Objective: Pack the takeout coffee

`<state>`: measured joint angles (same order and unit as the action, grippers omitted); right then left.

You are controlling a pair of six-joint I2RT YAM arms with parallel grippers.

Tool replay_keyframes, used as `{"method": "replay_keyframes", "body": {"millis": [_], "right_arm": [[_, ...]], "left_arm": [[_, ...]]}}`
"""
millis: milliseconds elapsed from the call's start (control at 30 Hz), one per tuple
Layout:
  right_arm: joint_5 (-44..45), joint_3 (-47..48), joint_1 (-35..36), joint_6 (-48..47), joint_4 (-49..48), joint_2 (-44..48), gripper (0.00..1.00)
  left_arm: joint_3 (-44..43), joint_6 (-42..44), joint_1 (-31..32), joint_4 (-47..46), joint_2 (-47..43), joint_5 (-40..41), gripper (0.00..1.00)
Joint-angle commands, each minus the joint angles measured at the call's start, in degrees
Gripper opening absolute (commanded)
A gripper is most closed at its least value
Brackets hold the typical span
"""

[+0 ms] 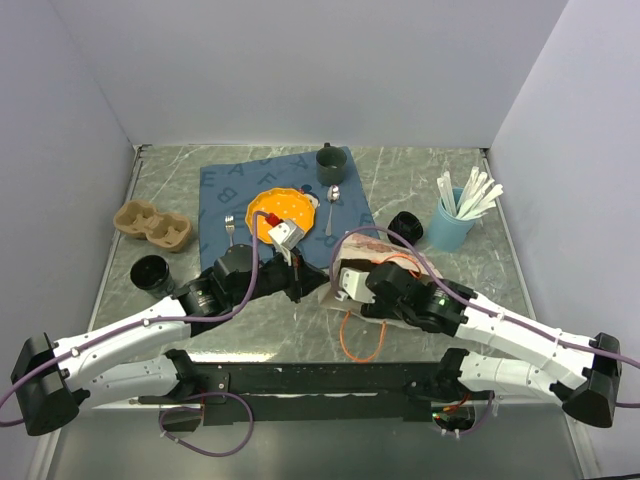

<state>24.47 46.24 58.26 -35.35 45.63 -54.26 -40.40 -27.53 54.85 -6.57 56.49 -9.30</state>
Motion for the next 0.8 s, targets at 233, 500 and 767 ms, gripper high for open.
{"method": "replay_keyframes", "body": {"millis": [233,500,767], "right_arm": [[-2.0,-2.8,-5.9,-4.4,-7.2,0.4,0.34],[-2.0,-4.1,-9.6,-4.8,-9.9,0.6,0.34],[-3.3,-6.0,-9.9,-3.0,-11.7,2.0,0.33]], "left_arm": [[-0.6,-1.1,0.3,-2.6,-1.1,-1.4,0.01],[0.3,-2.4,0.3,-3.8,-1.3,-2.6,0.01],[1.9,-4.3,0.3,-5.6,-2.6,-3.9,0.01]]}}
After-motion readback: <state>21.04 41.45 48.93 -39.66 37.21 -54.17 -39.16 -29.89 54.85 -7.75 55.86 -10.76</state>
